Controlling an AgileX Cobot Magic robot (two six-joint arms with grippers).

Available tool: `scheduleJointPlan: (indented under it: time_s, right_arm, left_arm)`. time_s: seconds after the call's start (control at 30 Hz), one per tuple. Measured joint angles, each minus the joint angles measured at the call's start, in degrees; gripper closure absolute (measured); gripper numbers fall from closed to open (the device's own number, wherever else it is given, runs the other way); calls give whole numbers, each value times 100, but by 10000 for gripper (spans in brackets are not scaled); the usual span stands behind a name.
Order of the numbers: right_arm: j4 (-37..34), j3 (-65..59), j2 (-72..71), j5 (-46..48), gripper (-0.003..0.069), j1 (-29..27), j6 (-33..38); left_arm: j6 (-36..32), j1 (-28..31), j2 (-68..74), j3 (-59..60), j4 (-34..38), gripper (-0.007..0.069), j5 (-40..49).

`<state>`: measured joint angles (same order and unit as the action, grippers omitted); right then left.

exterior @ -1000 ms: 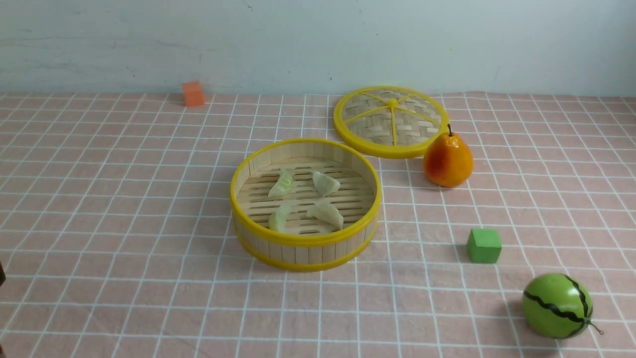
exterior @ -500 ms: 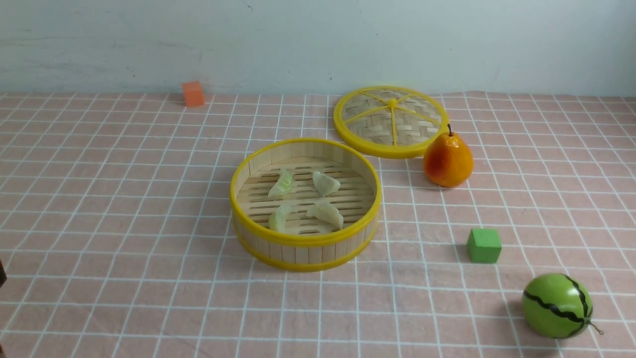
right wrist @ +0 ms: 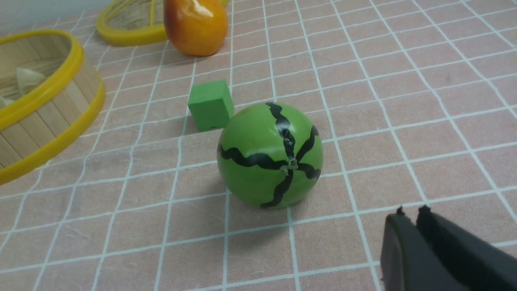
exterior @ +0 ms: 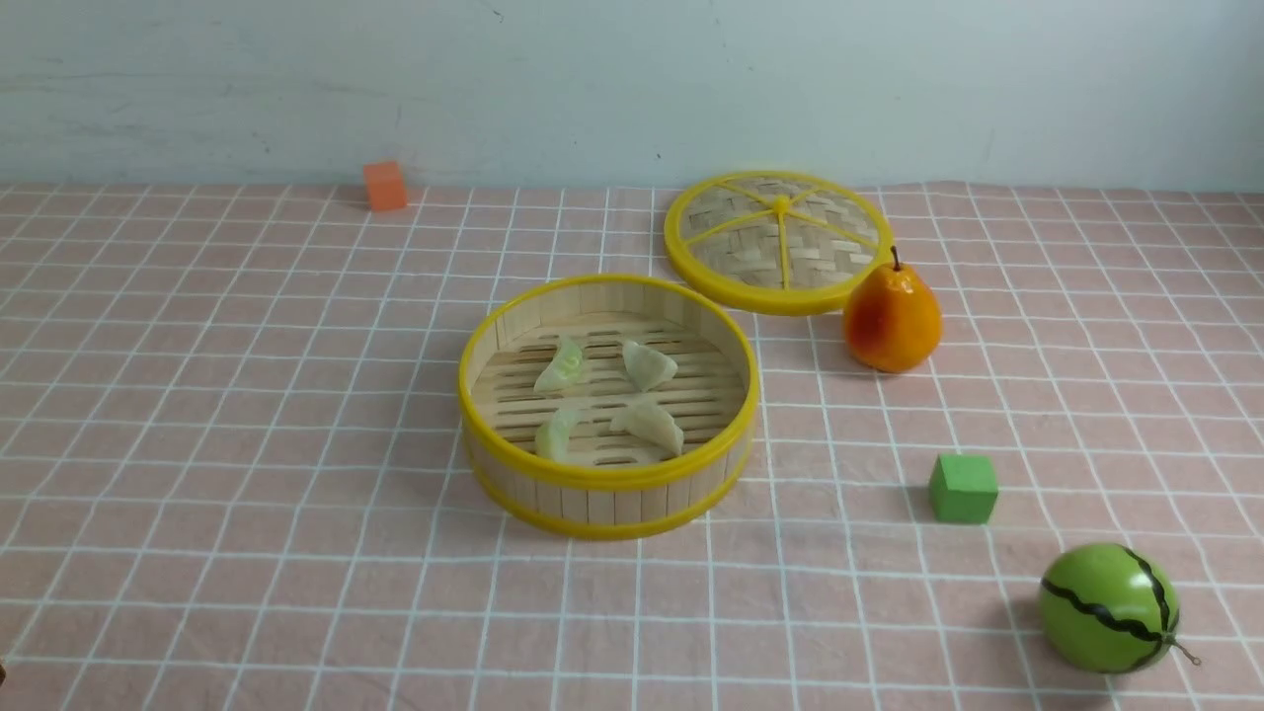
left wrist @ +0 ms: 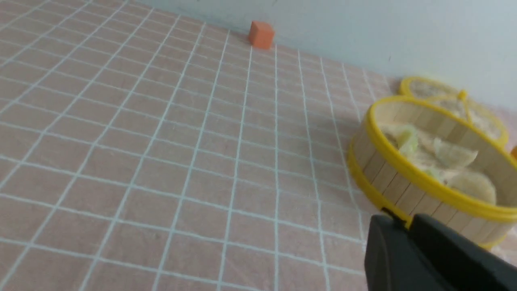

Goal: Put the dumplings into the steamer on the table with the pink tablecloth.

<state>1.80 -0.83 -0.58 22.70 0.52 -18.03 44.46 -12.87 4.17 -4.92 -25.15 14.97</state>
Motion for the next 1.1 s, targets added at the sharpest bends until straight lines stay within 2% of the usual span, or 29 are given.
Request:
scheduleJointPlan:
  time_s: [0.07,0.13,0.17,0.23,0.3,0.4,0.5,0.63,1.1]
  right_arm:
    - [0,0,0,0,606,0,0]
    - [0,0,0,0,606,0,0]
    - [0,0,0,0,606,0,0]
    - [0,0,0,0,605,0,0]
    - [0,0,0,0,603,0,0]
    - [0,0,0,0,598,0,0]
    - [0,0,0,0,593,0,0]
    - [0,0,0,0,584,0,0]
    - [0,0,0,6,574,0,0]
  left_arm:
    - [-624,550,-363,440,611,638,-718]
    - [-1076,794,-454,595,1071,638,-901]
    - [-1076,818,-454,602,1121,638,-899]
    - [-1637,948,-473,628,1718,638,-635]
    - [-1825,962,-473,628,1886,638,-395]
    - [-2221,973,-473,641,2188,638,506]
    - [-2559,973,-473,666,2283,638,757]
    - [-2772,973,-473,666,2305,638,788]
    - [-2810,973,-473,666,2312,638,789]
